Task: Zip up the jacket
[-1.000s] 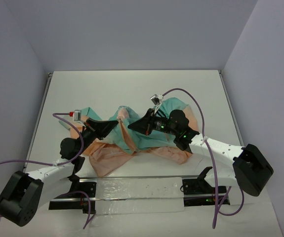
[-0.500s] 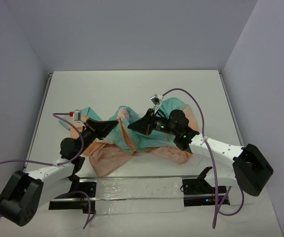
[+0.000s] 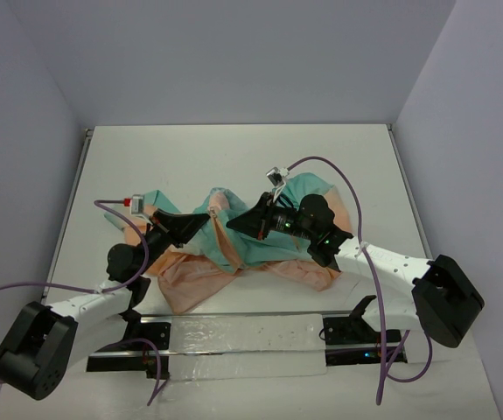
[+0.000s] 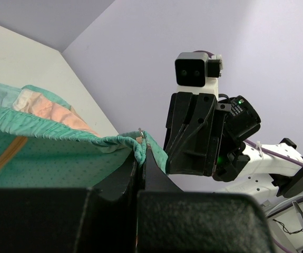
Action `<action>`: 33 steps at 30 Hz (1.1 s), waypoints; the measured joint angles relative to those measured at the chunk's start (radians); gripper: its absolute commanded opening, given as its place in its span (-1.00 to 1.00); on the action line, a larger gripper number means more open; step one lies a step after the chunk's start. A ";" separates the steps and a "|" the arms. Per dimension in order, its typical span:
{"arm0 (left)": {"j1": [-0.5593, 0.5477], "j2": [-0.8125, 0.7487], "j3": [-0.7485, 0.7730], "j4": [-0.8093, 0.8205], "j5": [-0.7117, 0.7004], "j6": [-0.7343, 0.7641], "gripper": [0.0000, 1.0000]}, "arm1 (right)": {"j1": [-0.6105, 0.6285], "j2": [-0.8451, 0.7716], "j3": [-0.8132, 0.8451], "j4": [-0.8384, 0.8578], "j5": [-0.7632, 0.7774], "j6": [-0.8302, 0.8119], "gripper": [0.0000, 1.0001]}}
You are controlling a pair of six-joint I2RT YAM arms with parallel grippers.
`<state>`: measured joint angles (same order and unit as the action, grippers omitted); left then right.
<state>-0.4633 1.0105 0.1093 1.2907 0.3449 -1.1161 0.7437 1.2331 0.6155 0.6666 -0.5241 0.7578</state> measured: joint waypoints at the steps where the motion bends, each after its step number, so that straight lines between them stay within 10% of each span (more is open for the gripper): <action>1: 0.000 0.002 0.000 0.000 0.000 -0.001 -1.00 | 0.000 0.000 0.000 0.000 0.000 0.000 -1.00; 33: 0.000 0.022 0.000 0.000 0.012 -0.027 -1.00 | 0.000 0.021 0.019 0.014 0.008 0.000 -1.00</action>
<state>-0.4633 1.0328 0.1093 1.2904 0.3570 -1.1430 0.7437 1.2538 0.6347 0.6808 -0.5165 0.7575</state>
